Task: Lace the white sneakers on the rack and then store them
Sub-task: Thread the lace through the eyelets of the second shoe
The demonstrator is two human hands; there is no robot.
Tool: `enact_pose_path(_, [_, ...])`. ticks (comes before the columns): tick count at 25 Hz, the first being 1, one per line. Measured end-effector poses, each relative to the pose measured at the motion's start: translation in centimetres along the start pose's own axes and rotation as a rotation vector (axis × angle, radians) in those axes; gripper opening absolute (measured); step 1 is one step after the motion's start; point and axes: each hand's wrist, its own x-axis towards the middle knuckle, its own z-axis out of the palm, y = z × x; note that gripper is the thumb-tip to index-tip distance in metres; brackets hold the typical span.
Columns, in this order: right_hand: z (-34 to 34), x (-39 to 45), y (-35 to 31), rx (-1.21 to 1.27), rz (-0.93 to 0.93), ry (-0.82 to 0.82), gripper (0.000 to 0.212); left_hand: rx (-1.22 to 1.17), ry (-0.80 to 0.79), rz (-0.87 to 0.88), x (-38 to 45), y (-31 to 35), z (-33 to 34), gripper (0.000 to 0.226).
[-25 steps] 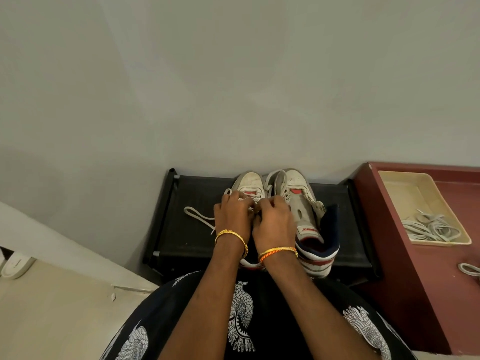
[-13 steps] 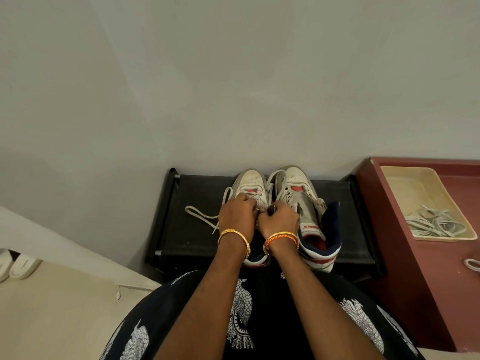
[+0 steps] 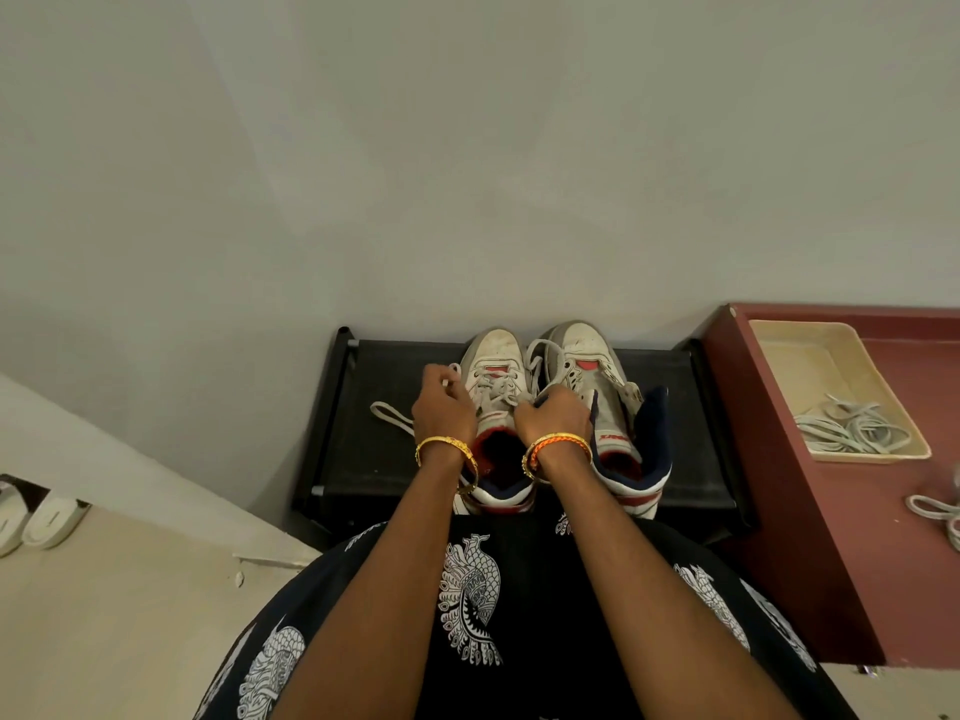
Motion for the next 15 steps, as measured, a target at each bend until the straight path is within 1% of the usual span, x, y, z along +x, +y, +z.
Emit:
enact_pose_path(2, [-0.4, 0.5, -0.4, -0.033, 0.009, -0.086, 0.023, 0.346, -0.066, 0.315, -0.5, -0.4, -0.1, 0.03])
enact_pose_path(3, [-0.7, 0.6, -0.6, -0.053, 0.009, -0.123, 0.024, 0.457, -0.098, 0.431, -0.8, -0.5, -0.1, 0.032])
enact_pose_path(5, [-1.4, 0.9, -1.0, -0.118, -0.013, -0.195, 0.021, 0.615, -0.151, 0.548, -1.0, -0.3, -0.1, 0.033])
enact_pose_path(7, [-2.1, 1.1, -1.1, -0.175, -0.034, -0.263, 0.021, 0.76, -0.204, 0.577, -1.3, -0.1, 0.1, 0.037])
enact_pose_path(9, [-2.4, 1.6, -1.0, -0.172, -0.029, -0.323, 0.025, 0.838, -0.216, 0.552, -1.4, 0.3, 0.3, 0.039])
enact_pose_path(11, [-2.5, 2.1, -0.9, -0.14, -0.013, -0.361, 0.025, 0.864, -0.182, 0.536, -1.4, 0.7, 0.6, 0.035])
enact_pose_path(15, [-2.4, 2.5, -0.6, -0.105, -0.002, -0.382, 0.021, 0.854, -0.127, 0.61, -1.7, 0.8, 0.9, 0.026])
